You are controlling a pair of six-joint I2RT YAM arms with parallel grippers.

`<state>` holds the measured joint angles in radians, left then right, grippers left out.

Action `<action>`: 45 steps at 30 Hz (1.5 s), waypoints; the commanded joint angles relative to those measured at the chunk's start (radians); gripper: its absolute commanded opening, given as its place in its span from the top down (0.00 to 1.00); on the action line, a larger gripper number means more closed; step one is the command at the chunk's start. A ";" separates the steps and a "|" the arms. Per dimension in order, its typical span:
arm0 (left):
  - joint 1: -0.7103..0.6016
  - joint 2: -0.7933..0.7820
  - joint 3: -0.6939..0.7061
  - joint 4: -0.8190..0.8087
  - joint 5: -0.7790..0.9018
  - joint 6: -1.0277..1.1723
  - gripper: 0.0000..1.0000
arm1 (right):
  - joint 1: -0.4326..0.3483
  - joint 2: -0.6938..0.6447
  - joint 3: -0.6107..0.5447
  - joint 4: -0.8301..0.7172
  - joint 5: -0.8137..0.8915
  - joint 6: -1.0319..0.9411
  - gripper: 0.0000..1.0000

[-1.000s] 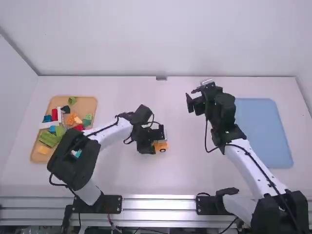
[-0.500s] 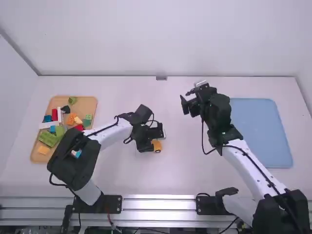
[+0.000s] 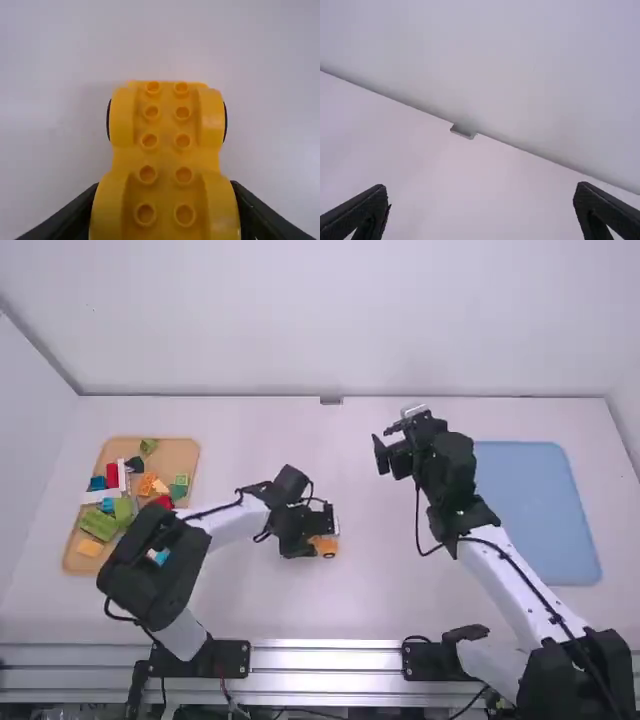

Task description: Assemble lego blocks to make yellow taxi

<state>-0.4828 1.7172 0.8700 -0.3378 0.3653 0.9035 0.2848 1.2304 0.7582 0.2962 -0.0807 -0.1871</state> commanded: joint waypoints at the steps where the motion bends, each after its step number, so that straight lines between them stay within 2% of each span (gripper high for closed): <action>1: -0.002 -0.013 -0.022 0.007 0.019 0.058 0.38 | 0.010 0.006 0.037 0.003 0.000 0.003 0.02; 3: -0.002 -0.013 -0.040 0.045 0.019 0.063 0.33 | 0.010 0.006 0.037 0.003 0.000 0.003 0.02; 8: -0.002 -0.013 -0.061 0.089 0.015 0.055 0.27 | 0.009 0.006 0.037 0.001 -0.001 0.004 0.01; 10: -0.002 -0.013 -0.060 0.090 0.014 0.055 0.15 | 0.009 0.006 0.037 -0.002 0.000 0.003 0.01; 11: -0.002 -0.013 -0.060 0.090 0.014 0.055 0.14 | 0.009 0.006 0.037 -0.002 0.000 0.003 0.01; 12: -0.002 -0.013 -0.060 0.093 0.008 0.055 0.02 | 0.009 0.006 0.037 -0.003 -0.001 0.003 0.01; 13: -0.002 -0.013 -0.059 0.096 0.008 0.055 0.01 | 0.009 0.006 0.037 -0.006 0.000 0.003 0.01; 18: -0.002 -0.045 0.016 0.022 0.001 -0.010 0.01 | 0.009 0.006 0.037 -0.005 0.000 0.003 0.01; 25: 0.004 -0.122 0.176 -0.124 -0.125 -0.234 0.01 | 0.016 0.006 0.037 -0.006 0.000 0.003 0.01; 29: 0.033 -0.159 0.241 -0.167 -0.194 -0.394 0.01 | 0.014 0.006 0.037 -0.005 0.000 0.003 0.02; 32: 0.084 -0.190 0.264 -0.165 -0.299 -0.599 0.01 | 0.018 0.006 0.037 -0.005 0.000 0.003 0.01; 34: 0.140 -0.206 0.280 -0.171 -0.357 -0.756 0.01 | 0.015 0.006 0.037 -0.003 0.000 0.003 0.02; 38: 0.289 -0.222 0.321 -0.230 -0.354 -0.992 0.01 | 0.016 0.006 0.037 0.017 0.000 0.003 0.01; 42: 0.454 -0.227 0.349 -0.285 -0.358 -1.174 0.01 | 0.027 0.006 0.037 0.038 0.000 0.003 0.02; 45: 0.549 -0.227 0.349 -0.283 -0.355 -1.229 0.01 | 0.031 0.006 0.037 0.048 0.000 0.003 0.01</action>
<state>0.0307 1.5269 1.2015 -0.6147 0.0196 -0.1890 0.3119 1.2301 0.7582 0.3401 -0.0807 -0.1879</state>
